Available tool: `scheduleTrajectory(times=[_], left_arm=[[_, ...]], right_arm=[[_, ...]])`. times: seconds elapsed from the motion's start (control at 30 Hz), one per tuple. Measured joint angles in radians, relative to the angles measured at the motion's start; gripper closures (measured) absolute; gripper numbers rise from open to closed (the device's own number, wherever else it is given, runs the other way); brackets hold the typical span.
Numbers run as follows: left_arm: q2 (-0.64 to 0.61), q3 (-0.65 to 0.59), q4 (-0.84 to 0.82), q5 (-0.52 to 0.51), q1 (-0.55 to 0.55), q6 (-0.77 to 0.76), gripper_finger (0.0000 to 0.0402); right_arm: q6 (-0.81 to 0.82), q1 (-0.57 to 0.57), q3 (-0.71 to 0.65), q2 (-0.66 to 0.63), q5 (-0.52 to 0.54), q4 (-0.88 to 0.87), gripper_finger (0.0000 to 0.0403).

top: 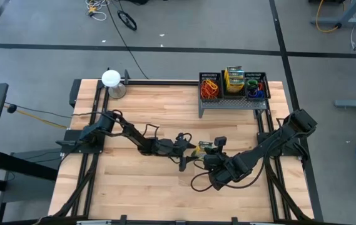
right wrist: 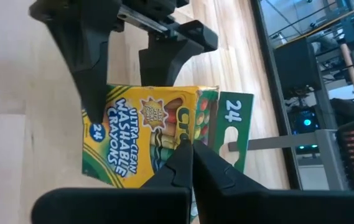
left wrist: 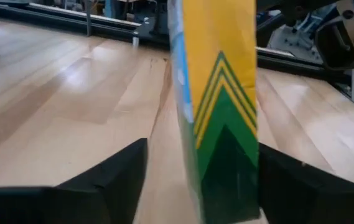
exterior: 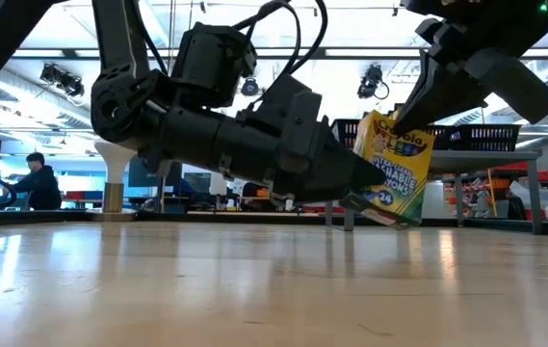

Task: Pick & Place Office Desk Supplies
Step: Put the yellow crayon box into the middle black bin on the shelf

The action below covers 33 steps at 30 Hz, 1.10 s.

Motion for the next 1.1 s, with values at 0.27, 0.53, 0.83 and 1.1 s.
scheduleTrajectory(times=[0.27, 0.53, 0.83, 1.1], left_arm=[[0.000, 0.000, -0.009, 0.000, -0.004, 0.086, 0.0253], [0.000, -0.001, -0.008, 0.002, -0.009, 0.179, 0.0319], [0.000, -0.001, -0.008, -0.033, -0.040, 0.249, 0.0321], [0.000, -0.001, -0.009, -0.036, -0.039, 0.244, 0.0322]], right_arm=[[0.067, 0.000, 0.000, -0.007, -0.049, -0.001, 0.0351], [0.172, -0.003, 0.001, -0.146, -0.185, -0.011, 0.0243], [0.308, -0.108, 0.002, -0.189, -0.457, 0.004, 0.0134], [0.147, -0.211, 0.002, -0.104, -0.651, 0.092, 0.0145]])
